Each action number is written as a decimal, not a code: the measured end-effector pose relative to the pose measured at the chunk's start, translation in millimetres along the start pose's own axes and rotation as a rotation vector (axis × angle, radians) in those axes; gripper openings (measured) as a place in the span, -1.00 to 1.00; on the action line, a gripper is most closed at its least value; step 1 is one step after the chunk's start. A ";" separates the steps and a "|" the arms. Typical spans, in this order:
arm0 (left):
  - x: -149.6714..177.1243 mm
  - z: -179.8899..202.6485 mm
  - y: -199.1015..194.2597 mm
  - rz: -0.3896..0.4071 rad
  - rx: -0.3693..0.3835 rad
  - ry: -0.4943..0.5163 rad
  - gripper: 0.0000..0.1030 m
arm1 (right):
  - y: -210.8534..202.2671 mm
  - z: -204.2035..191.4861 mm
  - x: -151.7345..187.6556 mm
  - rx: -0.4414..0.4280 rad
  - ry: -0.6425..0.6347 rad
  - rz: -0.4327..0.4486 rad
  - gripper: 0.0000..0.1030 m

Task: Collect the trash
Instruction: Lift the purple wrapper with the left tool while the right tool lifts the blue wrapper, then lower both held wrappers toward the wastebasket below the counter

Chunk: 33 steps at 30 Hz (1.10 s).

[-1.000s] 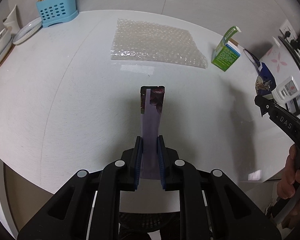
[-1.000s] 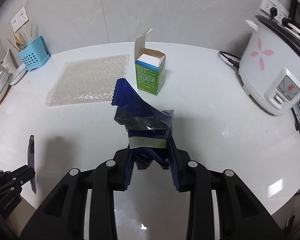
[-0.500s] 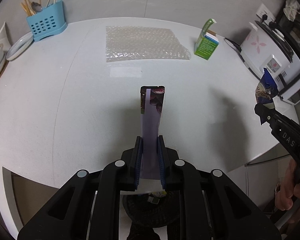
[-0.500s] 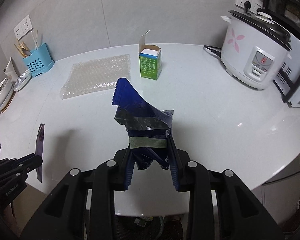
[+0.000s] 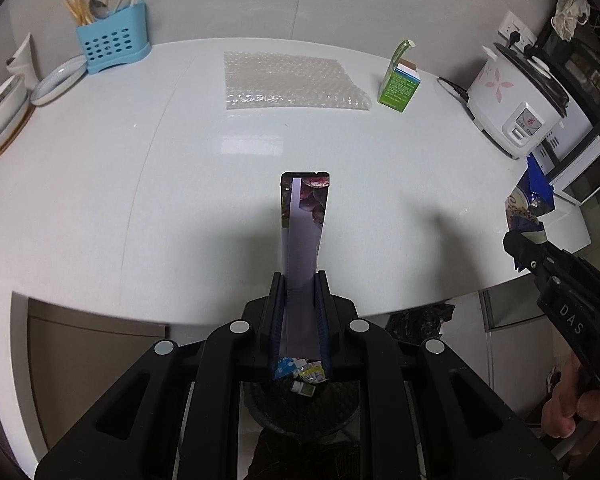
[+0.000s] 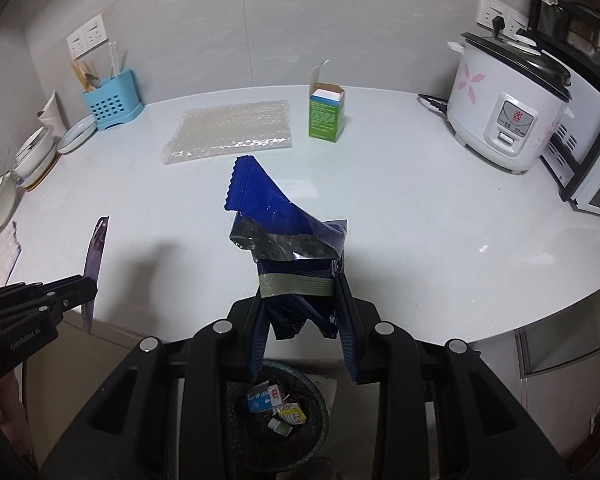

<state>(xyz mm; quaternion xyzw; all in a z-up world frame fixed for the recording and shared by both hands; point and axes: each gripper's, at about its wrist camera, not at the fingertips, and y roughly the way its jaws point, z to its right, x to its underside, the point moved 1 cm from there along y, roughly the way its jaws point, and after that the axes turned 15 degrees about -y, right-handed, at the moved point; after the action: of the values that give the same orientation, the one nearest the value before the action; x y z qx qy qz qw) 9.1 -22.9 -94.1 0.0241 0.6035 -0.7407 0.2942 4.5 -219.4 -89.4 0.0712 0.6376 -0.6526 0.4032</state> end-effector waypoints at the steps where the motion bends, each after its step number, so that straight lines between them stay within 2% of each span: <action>1: 5.7 -1.4 -3.5 0.004 -0.014 -0.008 -0.72 | -2.4 -1.8 3.6 -0.001 -0.010 -0.004 -0.44; 10: 66.3 -9.2 -19.6 -0.012 -0.024 -0.035 -0.72 | -28.1 -20.7 47.2 -0.061 -0.060 0.007 -0.44; 19: 114.9 -13.5 -15.1 -0.021 -0.001 -0.039 -0.72 | -37.0 -38.6 91.2 -0.114 -0.091 -0.006 -0.44; 26: 144.8 -22.9 7.8 -0.061 0.020 -0.074 -0.72 | -19.7 -47.4 119.7 -0.152 -0.072 -0.057 -0.44; 33: 159.9 -32.9 30.9 -0.103 0.017 -0.087 -0.72 | 3.9 -64.3 141.8 -0.186 -0.111 -0.106 -0.44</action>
<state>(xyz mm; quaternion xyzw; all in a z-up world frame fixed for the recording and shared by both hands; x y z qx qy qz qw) -119.1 -61.1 -192.6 -0.0369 0.5841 -0.7604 0.2813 -114.5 -223.4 -189.9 -0.0365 0.6750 -0.6139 0.4075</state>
